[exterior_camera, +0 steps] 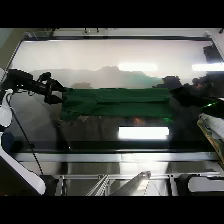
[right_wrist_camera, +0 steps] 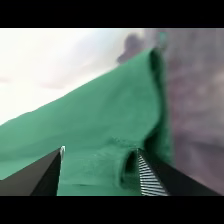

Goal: Fold the shirts.

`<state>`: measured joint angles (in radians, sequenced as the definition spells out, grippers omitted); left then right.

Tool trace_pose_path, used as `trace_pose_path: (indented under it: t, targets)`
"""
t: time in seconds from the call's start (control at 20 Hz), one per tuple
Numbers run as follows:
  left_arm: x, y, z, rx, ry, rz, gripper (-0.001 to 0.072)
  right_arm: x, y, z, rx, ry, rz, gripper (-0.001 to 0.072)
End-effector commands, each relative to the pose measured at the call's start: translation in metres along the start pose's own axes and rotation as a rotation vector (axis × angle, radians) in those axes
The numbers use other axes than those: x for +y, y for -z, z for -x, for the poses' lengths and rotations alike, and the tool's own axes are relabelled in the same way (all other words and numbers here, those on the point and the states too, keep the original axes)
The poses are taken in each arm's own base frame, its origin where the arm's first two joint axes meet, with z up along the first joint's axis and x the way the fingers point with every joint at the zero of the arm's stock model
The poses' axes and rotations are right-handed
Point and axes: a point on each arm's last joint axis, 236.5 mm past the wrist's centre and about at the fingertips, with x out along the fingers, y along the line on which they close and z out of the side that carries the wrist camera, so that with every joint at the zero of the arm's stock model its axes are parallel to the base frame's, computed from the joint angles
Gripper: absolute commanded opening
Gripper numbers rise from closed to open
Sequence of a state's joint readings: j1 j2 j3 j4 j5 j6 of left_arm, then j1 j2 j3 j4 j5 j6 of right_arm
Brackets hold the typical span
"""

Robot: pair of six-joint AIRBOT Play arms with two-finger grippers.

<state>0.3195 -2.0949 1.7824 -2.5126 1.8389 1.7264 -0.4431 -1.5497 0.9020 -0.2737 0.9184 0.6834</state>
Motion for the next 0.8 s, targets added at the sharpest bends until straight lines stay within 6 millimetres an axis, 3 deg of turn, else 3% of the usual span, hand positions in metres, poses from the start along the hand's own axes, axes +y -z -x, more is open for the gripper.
trace_pose_path:
  t: [0.0, 0.1, 0.15, 0.2, 0.25, 0.5, 0.65, 0.75]
  targets:
    - [-0.021, 0.008, 0.036, -0.094, -0.014, -0.031, 0.0717, -0.041, -0.021, 0.055, 0.092, 0.286, 0.005, 0.0681]
    - [-0.036, 0.008, 0.062, -0.202, -0.033, -0.069, 0.0691, -0.039, -0.028, 0.063, 0.139, 0.321, 0.044, 0.0681]
    - [-0.044, 0.007, 0.068, -0.24, -0.043, -0.089, 0.0586, -0.036, -0.03, 0.058, 0.147, 0.304, 0.043, 0.0681]
    - [-0.052, 0.008, 0.073, -0.264, -0.052, -0.109, 0.0264, -0.037, -0.029, 0.05, 0.161, 0.295, 0.038, 0.0681]
    - [-0.059, 0.011, 0.074, -0.272, -0.059, -0.133, 0.0011, -0.038, -0.021, 0.038, 0.191, 0.279, 0.022, 0.068]
    - [-0.093, 0.02, 0.046, -0.23, -0.087, -0.219, 0.002, -0.044, 0.032, -0.01, 0.371, 0.223, -0.034, 0.0675]
    - [-0.099, 0.018, 0.009, -0.154, -0.095, -0.239, 0.002, -0.04, 0.046, -0.027, 0.408, 0.179, -0.053, 0.0668]
    - [-0.104, 0.015, -0.017, -0.114, -0.102, -0.254, 0.002, -0.024, 0.046, -0.038, 0.397, 0.082, -0.078, 0.0667]
